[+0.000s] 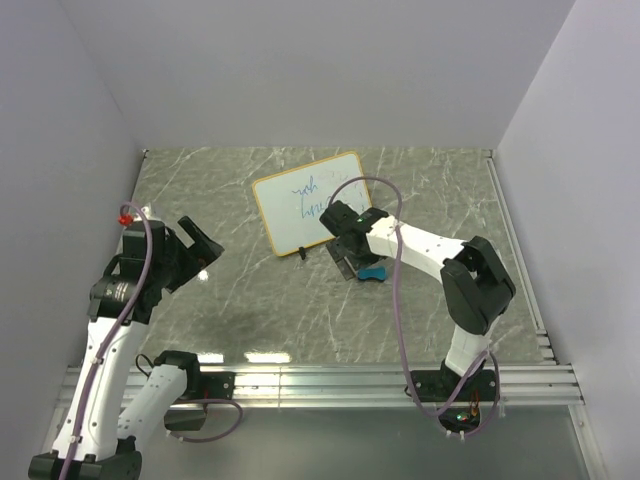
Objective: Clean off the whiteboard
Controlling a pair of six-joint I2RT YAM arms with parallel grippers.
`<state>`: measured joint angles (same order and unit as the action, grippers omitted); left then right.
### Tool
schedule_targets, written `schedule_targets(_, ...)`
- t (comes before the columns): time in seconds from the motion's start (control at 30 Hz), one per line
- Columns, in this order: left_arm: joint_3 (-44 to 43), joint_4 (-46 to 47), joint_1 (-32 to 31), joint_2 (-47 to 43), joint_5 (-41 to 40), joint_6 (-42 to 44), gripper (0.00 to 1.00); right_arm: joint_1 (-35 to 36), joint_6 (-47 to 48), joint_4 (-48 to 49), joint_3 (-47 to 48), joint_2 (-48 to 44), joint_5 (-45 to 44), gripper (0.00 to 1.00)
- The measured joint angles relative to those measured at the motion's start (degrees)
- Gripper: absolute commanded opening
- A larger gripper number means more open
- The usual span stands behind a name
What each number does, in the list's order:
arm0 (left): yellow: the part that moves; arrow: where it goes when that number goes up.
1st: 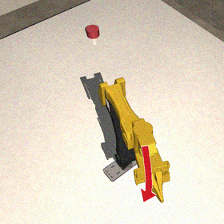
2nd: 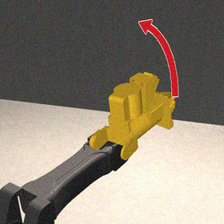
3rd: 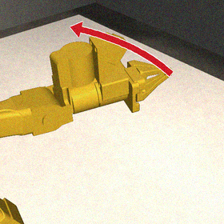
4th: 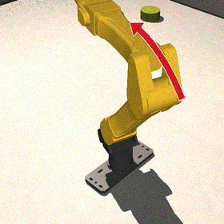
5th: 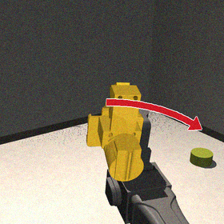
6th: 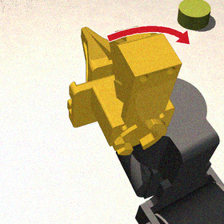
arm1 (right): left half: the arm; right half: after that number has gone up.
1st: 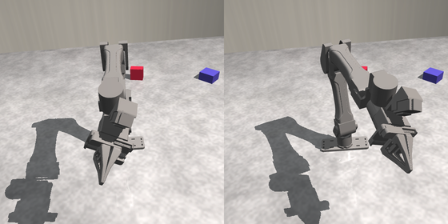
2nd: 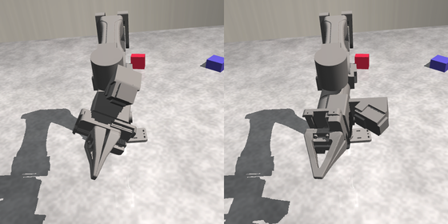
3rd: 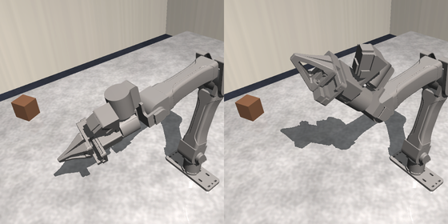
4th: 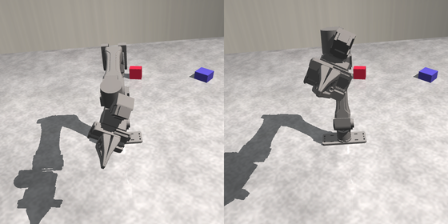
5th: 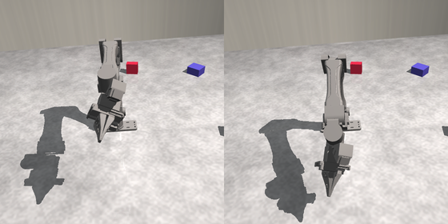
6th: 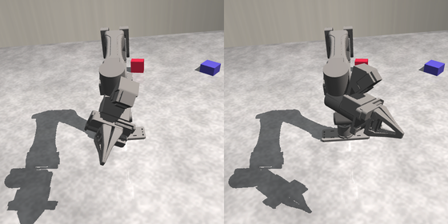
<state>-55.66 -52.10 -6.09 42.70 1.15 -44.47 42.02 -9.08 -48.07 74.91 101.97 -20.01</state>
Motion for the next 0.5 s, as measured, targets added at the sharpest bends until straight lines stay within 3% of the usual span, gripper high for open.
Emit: schedule_targets(0.5, -6.47, -5.55, 0.0, 5.18, -1.9, 0.94, 0.99, -1.27, 0.85, 8.15, -2.43, 5.29, 3.61, 0.94)
